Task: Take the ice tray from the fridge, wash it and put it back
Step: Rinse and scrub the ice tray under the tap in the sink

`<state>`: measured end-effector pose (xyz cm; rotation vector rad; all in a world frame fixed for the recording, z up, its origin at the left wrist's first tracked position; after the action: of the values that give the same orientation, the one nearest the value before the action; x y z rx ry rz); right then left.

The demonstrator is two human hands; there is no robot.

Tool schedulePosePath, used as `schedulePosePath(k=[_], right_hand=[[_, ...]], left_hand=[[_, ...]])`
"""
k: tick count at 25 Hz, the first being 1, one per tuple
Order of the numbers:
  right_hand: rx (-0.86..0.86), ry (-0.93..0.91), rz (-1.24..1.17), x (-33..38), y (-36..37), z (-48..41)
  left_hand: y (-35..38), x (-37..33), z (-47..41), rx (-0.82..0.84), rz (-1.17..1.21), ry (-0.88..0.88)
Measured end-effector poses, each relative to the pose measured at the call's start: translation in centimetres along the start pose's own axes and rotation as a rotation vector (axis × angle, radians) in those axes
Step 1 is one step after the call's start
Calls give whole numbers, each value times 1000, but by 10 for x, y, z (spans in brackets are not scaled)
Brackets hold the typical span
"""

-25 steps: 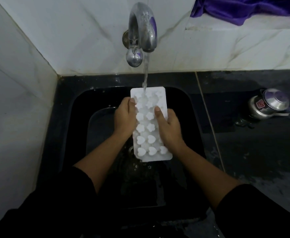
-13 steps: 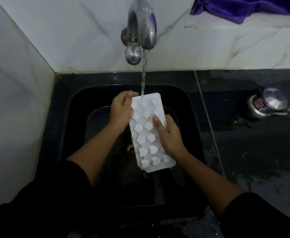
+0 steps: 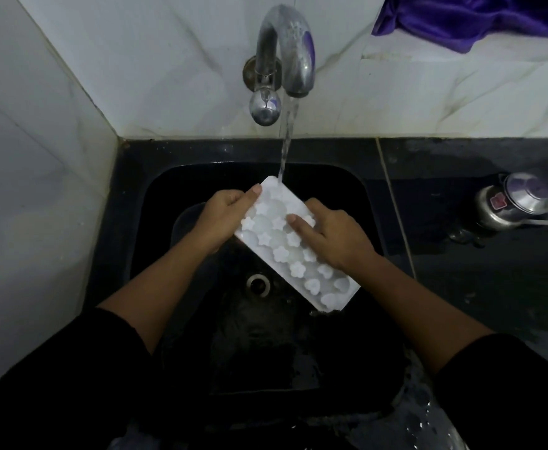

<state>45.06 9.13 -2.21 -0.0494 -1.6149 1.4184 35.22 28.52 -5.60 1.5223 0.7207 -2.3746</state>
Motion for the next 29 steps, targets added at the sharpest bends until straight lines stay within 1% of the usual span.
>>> schedulePosePath(k=[2, 4, 5, 7, 9, 10, 11, 13, 15, 17, 18, 19, 23, 25, 28, 29], right_hand=[[48, -43, 69, 3, 1, -2], [76, -67, 105, 5, -1, -5], [83, -74, 109, 5, -2, -8], [106, -78, 104, 4, -3, -14], [134, -64, 94, 5, -2, -17], [141, -67, 96, 6, 0, -18], [146, -84, 98, 9, 2, -18], [177, -114, 47, 15, 8, -21], [211, -71, -112, 15, 13, -27], [218, -14, -270, 15, 15, -34], [205, 6, -309, 16, 14, -38], [179, 6, -305, 19, 13, -42], [85, -23, -124, 39, 8, -56], [130, -45, -143, 47, 7, -59], [254, -109, -187, 57, 7, -59], [247, -128, -176, 59, 6, -60]], left_hand=[[4, 1, 5, 59, -36, -77], [8, -2, 10, 110, -82, -29], [9, -4, 11, 133, -69, 8], [7, -2, 13, 170, 71, 14], [5, 0, 15, 259, 282, -22], [5, 0, 17, 286, 347, -39], [3, 2, 18, 281, 362, -63], [1, 6, 21, 216, 331, -133], [1, 12, 22, 141, 300, -194], [1, 16, 20, 85, 257, -183], [1, 16, 19, 56, 251, -166], [1, 14, 20, 34, 253, -143], [3, 3, 26, 3, 275, -65], [-4, 1, 27, -5, 283, -53], [-14, 6, 29, -78, 301, -74], [-14, 7, 29, -89, 303, -68]])
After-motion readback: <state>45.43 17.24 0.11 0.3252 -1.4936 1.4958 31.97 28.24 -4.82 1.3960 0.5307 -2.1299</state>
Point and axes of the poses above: each hand's wrist, its own z-axis away from the middle knuckle, its own y-axis out of the palm, x = y × z, the point moved 7 cm from there along -z, towards the middle knuckle, and after that the axes turned 1 degree about -y, right-handed, at the moved point
